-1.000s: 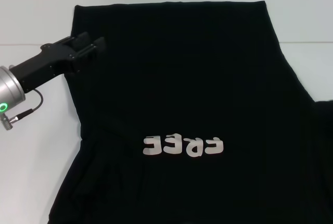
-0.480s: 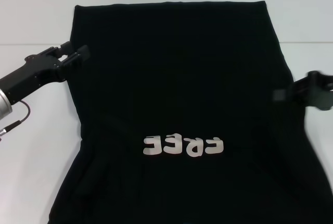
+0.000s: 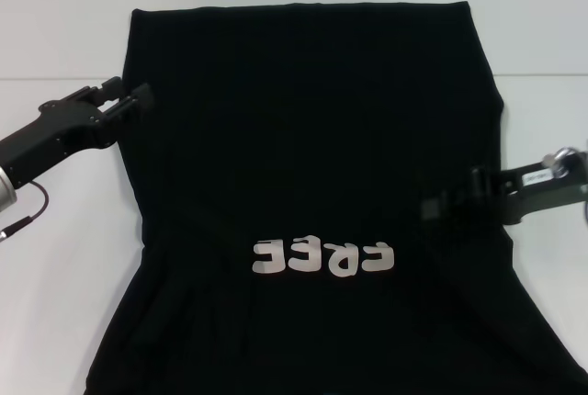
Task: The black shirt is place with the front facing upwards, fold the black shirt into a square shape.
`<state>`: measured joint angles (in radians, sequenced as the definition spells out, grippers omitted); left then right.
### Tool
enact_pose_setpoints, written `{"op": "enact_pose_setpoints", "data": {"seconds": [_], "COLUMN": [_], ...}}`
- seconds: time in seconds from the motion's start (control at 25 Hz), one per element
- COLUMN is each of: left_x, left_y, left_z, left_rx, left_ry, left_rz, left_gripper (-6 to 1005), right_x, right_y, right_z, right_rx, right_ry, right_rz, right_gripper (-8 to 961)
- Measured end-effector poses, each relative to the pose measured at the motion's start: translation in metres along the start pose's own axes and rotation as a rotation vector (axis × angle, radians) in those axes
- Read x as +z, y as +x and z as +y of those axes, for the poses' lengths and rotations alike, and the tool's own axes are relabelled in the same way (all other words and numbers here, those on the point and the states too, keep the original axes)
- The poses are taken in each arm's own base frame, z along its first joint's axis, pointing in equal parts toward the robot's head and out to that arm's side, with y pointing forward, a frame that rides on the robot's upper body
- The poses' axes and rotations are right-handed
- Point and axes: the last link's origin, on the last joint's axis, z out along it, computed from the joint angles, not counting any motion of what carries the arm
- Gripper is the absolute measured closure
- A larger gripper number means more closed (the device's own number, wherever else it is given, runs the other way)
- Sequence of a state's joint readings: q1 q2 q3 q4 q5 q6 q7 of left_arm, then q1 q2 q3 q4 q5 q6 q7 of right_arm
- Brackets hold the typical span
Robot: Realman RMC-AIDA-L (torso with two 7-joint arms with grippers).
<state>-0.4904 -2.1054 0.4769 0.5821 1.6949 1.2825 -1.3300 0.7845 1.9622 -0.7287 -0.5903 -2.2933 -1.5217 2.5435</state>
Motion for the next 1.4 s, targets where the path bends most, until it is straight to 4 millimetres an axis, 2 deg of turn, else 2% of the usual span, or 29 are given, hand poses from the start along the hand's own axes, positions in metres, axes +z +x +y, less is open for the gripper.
{"op": "enact_pose_setpoints", "data": {"seconds": [0.16, 0.36, 0.64, 0.76, 0.96, 1.04, 1.2, 1.4], "left_x": [0.002, 0.003, 0.003, 0.004, -0.010, -0.016, -0.020, -0.011], "left_y": [0.001, 0.000, -0.001, -0.001, 0.009, 0.013, 0.020, 0.032], "left_z": [0.001, 0.003, 0.005, 0.006, -0.001, -0.004, -0.008, -0.009], "left_rx": [0.001, -0.003, -0.011, -0.014, -0.053, -0.066, -0.070, -0.056], "left_ry": [-0.006, -0.013, -0.024, -0.033, -0.056, -0.065, -0.060, -0.069], "left_rz": [0.002, 0.000, 0.000, -0.012, -0.041, -0.035, -0.020, -0.020], "left_gripper": [470, 470, 470, 470, 470, 470, 469, 469], "right_x": [0.013, 0.015, 0.013, -0.002, -0.046, -0.058, -0.067, -0.056], "right_y": [0.003, 0.003, 0.009, 0.014, 0.030, 0.041, 0.055, 0.062], "right_z": [0.003, 0.001, 0.000, -0.003, -0.017, -0.026, -0.043, -0.051], "right_rx": [-0.024, -0.049, -0.071, -0.091, -0.070, -0.032, 0.042, 0.094], "right_ry": [0.010, 0.016, -0.022, -0.071, -0.125, -0.118, -0.077, -0.027], "right_rz": [0.022, 0.007, -0.002, -0.030, -0.104, -0.097, -0.083, 0.007], "right_gripper": [806, 790, 479, 332, 224, 181, 95, 47]}}
